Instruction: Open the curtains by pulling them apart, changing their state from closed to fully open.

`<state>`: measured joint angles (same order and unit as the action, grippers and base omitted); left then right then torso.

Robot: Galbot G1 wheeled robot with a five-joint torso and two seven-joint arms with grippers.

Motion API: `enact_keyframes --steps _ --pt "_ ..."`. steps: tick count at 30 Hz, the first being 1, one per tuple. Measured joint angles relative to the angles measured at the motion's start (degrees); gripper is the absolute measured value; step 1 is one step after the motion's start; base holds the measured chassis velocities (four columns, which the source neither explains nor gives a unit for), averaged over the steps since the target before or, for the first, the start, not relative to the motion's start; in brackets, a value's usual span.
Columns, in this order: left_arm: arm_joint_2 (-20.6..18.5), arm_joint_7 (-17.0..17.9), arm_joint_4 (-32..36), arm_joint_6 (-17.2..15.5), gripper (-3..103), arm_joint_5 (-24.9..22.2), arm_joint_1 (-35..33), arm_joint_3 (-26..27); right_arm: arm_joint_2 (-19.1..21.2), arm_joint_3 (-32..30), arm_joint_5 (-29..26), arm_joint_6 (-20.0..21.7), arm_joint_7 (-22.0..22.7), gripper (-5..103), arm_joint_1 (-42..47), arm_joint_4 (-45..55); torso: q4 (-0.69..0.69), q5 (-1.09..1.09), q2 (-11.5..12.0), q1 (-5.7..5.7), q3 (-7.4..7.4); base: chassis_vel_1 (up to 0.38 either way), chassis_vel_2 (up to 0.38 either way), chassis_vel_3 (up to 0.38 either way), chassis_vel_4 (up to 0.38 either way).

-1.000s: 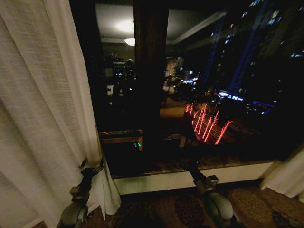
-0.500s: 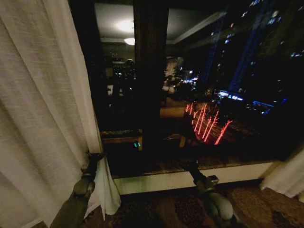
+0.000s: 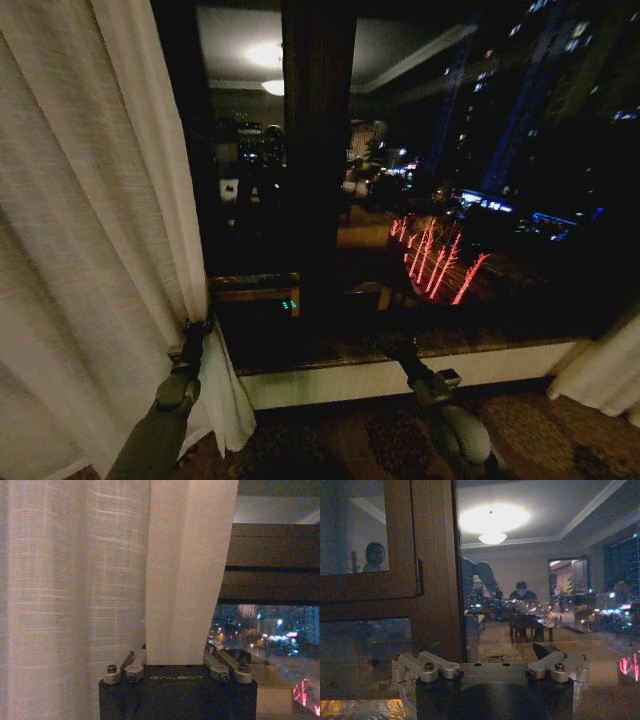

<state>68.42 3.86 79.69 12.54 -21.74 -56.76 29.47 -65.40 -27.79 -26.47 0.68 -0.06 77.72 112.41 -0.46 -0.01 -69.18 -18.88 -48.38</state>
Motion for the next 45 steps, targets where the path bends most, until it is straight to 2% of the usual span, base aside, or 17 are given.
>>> enact_keyframes --steps 1,5,6,8,35,45 --pt "0.00 0.01 0.10 0.03 32 0.00 -0.14 0.12 0.00 0.00 0.00 0.00 0.00 100 0.00 0.00 0.00 0.00 0.00 0.00 0.00 0.000 0.000 0.000 0.000" --pt "0.27 0.17 1.00 0.20 11 0.17 -1.34 0.80 0.00 0.00 0.00 0.00 0.00 100 0.00 0.00 0.00 0.00 0.00 0.00 0.00 0.000 0.000 0.000 0.000" --pt "0.27 0.17 1.00 0.20 11 0.17 -1.34 0.80 0.00 0.00 0.00 0.00 0.00 100 0.00 0.00 0.00 0.00 0.00 0.00 0.00 0.000 0.000 0.000 0.000" --pt "0.40 0.25 1.32 0.38 2 0.27 -1.95 1.09 0.00 0.00 0.00 0.00 0.00 100 0.00 0.00 0.00 0.00 0.00 0.00 0.00 0.000 0.000 0.000 0.000" --pt "-0.23 1.13 4.62 1.74 0 0.44 -7.05 4.03 0.00 0.00 0.00 0.00 0.00 100 0.00 0.00 0.00 0.01 -0.01 0.00 0.00 0.000 0.000 0.000 0.000" --pt "-0.42 1.19 3.66 2.30 0 0.42 -6.84 4.13 0.00 0.00 0.00 0.00 0.00 100 0.00 0.00 -0.01 0.01 -0.01 0.01 0.01 0.185 0.117 -0.181 -0.132"
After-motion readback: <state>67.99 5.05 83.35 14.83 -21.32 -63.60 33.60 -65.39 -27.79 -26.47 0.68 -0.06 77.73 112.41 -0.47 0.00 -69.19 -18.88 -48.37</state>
